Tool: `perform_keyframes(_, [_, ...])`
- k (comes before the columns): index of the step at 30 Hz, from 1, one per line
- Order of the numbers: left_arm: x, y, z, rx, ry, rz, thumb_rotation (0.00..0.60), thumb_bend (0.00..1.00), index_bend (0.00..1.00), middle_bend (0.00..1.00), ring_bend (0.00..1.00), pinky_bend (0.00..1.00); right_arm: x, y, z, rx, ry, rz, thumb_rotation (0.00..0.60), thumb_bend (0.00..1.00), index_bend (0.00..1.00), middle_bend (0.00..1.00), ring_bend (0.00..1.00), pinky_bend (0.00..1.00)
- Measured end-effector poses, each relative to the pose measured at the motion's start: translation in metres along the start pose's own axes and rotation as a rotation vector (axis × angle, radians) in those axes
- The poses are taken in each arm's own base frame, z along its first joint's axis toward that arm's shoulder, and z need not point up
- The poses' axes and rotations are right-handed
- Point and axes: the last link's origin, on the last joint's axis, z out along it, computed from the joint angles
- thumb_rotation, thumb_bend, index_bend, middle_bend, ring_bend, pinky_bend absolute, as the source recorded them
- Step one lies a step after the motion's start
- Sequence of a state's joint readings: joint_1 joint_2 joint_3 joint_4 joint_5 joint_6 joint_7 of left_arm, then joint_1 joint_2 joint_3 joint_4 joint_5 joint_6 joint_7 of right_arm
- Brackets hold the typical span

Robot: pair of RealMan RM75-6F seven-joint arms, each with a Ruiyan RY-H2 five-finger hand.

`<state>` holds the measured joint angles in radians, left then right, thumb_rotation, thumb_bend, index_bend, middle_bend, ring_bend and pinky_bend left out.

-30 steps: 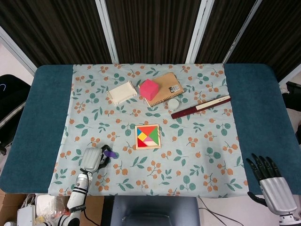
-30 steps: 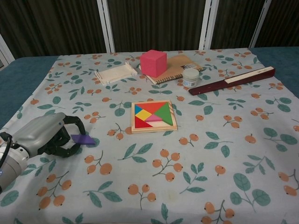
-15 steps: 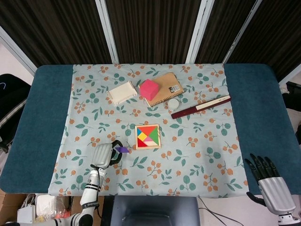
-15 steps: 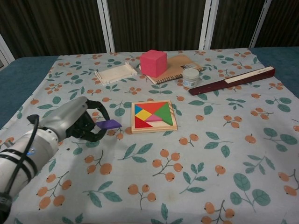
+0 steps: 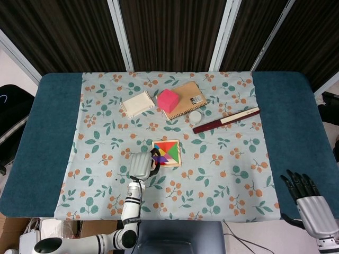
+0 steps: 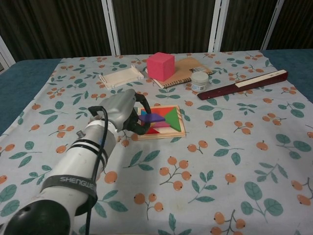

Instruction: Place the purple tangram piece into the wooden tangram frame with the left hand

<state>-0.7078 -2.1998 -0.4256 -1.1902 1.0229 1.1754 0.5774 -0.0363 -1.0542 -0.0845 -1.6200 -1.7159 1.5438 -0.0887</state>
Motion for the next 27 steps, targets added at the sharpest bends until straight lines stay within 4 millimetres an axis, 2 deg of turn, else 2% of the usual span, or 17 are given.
perform_keyframes(6, [-0.015, 0.017, 0.006, -0.012, -0.019, 0.019, 0.6, 0.4, 0.59, 1.0, 1.0, 1.0, 0.003, 0.004, 0.004, -0.006, -0.008, 0.016, 0.6, 0.12, 0.0, 0.0, 0.0, 0.0])
perform_keyframes(27, [-0.026, 0.037, 0.015, 0.004, -0.063, 0.04, 0.6, 0.39, 0.55, 1.0, 1.0, 1.0, 0.011, 0.013, 0.0, -0.013, -0.001, 0.048, 0.6, 0.12, 0.0, 0.0, 0.0, 0.0])
